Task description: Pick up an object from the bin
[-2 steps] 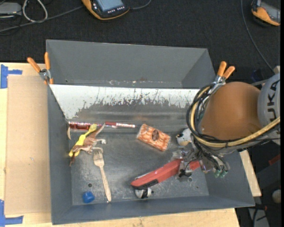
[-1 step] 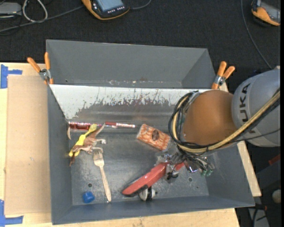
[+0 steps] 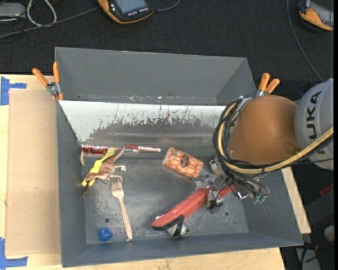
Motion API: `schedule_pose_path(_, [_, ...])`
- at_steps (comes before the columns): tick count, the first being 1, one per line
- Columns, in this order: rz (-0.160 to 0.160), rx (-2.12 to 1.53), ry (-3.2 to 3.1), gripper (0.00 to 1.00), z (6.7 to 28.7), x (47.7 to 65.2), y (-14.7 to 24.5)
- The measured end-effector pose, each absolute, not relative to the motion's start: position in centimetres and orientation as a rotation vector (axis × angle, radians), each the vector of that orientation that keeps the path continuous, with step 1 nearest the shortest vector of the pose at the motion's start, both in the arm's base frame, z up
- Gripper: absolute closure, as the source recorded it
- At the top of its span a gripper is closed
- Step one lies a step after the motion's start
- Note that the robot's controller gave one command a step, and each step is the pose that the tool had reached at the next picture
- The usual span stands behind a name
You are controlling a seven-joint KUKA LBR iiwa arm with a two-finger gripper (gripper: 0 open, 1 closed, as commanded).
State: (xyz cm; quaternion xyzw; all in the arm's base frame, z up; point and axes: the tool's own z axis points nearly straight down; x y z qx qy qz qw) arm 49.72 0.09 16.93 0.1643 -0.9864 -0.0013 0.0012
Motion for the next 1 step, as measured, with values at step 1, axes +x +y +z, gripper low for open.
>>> schedule_pose_path(1, [-0.008, 0.695, -3.061, 1.00, 22.88, 51.17, 1.56])
